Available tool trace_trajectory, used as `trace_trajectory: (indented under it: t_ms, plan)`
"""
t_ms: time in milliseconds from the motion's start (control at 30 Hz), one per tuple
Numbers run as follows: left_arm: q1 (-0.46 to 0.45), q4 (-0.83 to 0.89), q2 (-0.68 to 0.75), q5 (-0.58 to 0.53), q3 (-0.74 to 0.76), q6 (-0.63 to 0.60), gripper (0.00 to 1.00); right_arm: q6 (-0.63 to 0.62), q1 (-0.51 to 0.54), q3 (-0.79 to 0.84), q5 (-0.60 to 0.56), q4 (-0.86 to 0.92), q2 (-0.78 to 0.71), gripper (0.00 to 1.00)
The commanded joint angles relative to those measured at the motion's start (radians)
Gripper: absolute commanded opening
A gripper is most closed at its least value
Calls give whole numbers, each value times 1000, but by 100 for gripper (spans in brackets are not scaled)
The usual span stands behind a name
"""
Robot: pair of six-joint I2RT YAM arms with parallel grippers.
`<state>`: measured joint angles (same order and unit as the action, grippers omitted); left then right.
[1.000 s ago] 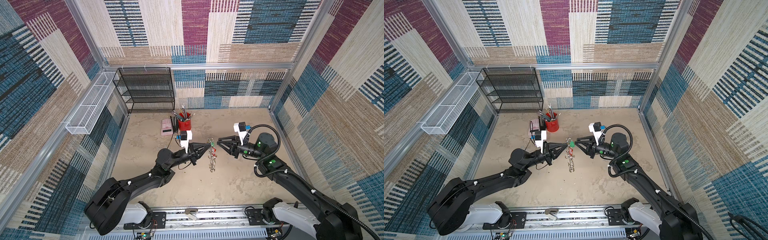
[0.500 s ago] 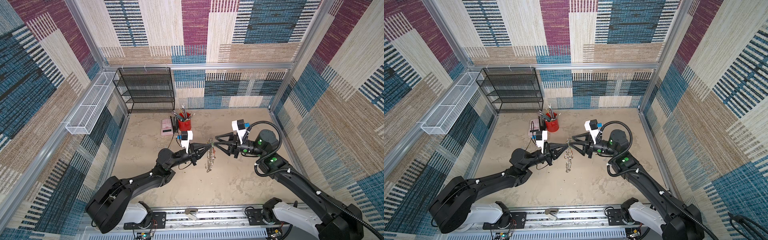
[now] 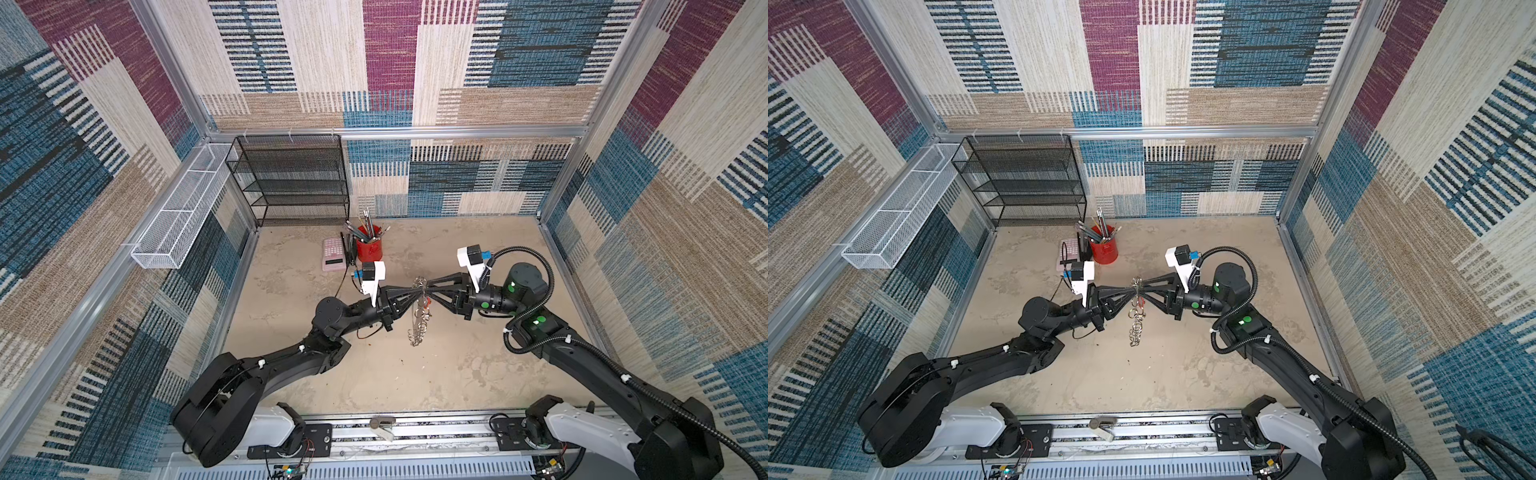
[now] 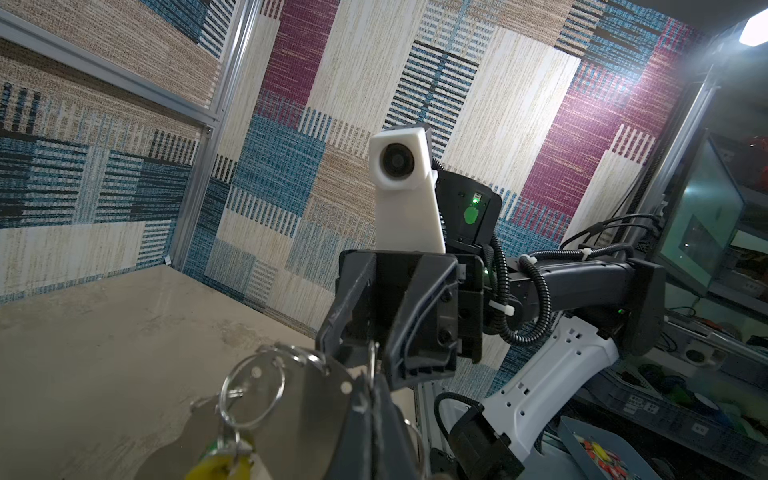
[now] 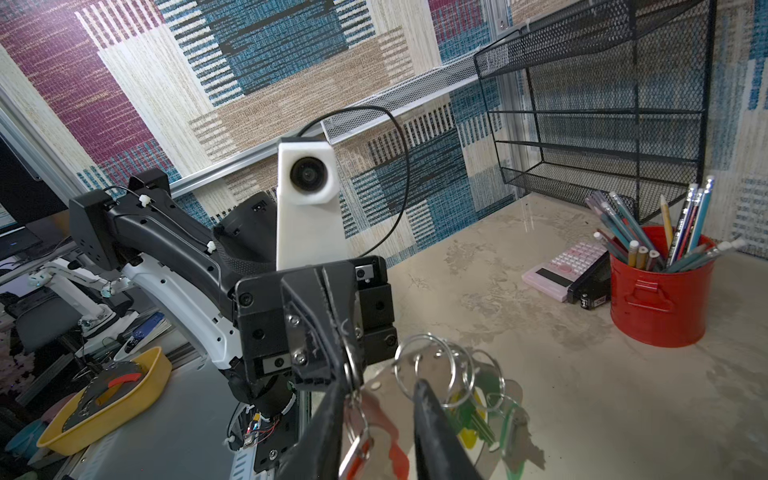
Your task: Put the keys on the keyring
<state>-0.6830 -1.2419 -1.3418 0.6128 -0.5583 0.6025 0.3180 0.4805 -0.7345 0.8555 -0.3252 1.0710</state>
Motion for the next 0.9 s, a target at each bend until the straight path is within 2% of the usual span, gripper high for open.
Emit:
trace_trajectory:
  t_ms: [0, 333, 467, 733, 867]
  plan:
    - [0, -76, -3, 18, -3, 28, 0, 16, 0, 1, 17, -54, 9, 27]
    - [0, -75, -7, 17, 0, 25, 0, 29, 1, 11, 30, -80, 22, 12]
    - [0, -70, -6, 15, 0, 23, 0, 28, 1, 17, 29, -80, 20, 1]
    - [1, 0, 17, 6, -2, 6, 0, 4, 1, 22, 13, -56, 16, 0]
    - [2, 81, 48, -11, 0, -14, 9, -13, 0, 14, 1, -44, 23, 0]
